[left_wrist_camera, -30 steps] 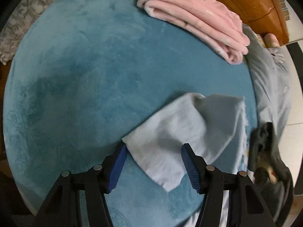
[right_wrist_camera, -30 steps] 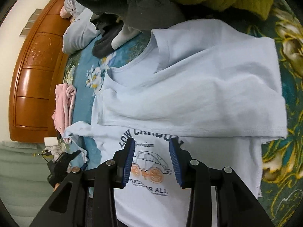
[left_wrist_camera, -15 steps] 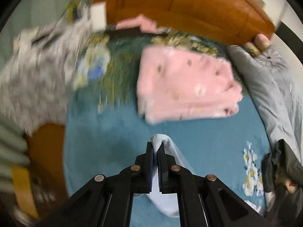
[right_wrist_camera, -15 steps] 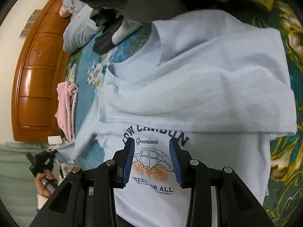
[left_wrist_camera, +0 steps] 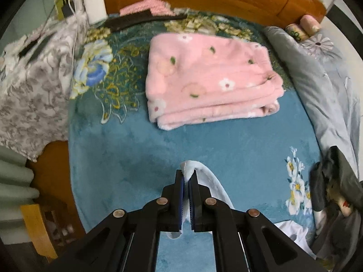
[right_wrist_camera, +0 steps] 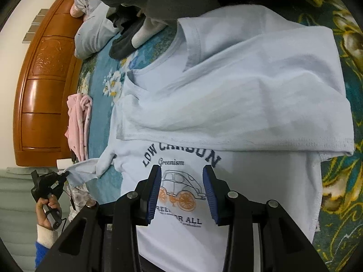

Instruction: Fold clothes

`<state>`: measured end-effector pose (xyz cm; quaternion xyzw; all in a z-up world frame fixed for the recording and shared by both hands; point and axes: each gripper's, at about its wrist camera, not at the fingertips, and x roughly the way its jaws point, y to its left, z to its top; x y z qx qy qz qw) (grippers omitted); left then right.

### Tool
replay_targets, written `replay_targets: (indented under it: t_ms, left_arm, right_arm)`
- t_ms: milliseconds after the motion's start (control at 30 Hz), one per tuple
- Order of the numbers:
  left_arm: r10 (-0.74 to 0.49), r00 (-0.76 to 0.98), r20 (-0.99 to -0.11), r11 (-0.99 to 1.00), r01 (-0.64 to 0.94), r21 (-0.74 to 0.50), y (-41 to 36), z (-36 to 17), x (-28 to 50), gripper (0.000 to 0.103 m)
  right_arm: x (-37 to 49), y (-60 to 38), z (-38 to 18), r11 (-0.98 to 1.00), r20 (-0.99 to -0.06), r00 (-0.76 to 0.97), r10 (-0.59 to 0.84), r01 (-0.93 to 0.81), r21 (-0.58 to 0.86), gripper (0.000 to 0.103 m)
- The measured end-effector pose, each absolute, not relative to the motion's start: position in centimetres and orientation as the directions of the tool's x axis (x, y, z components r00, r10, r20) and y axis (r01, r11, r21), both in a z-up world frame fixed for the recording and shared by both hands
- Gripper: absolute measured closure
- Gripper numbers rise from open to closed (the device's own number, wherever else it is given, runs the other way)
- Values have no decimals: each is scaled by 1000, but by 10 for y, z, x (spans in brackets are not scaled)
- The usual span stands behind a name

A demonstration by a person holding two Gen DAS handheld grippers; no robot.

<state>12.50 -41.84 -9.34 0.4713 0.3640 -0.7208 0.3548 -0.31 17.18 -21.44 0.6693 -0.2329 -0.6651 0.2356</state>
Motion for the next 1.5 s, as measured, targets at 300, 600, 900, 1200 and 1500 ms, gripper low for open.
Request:
replay_targets:
  t_ms: [300, 600, 900, 1200, 1500]
  left_arm:
    - [-110, -320, -941, -452, 859, -240, -434, -136, 142, 57]
    - [-35, -338, -940, -339, 889, -307, -450, -185, 163, 56]
    - [-53, -390, -919, -252, 896, -365, -466, -200, 143, 65]
    - [-137, -525, -840, -181, 847, -499, -455, -159, 167, 100]
    - [-101, -471, -876, -88, 881, -464, -479, -134, 145, 100]
  right_arm:
    - [4, 158, -224, -804, -804, 46, -593, 10, 594, 64]
    - [9, 131, -231, -830, -829, 97, -551, 48, 556, 64]
    - [9, 124, -230, -853, -850, 103, -516, 29, 521, 64]
    - [8, 119, -231, -862, -859, 107, -501, 30, 506, 64]
    - [5, 113, -232, -866, -864, 118, -490, 45, 498, 61]
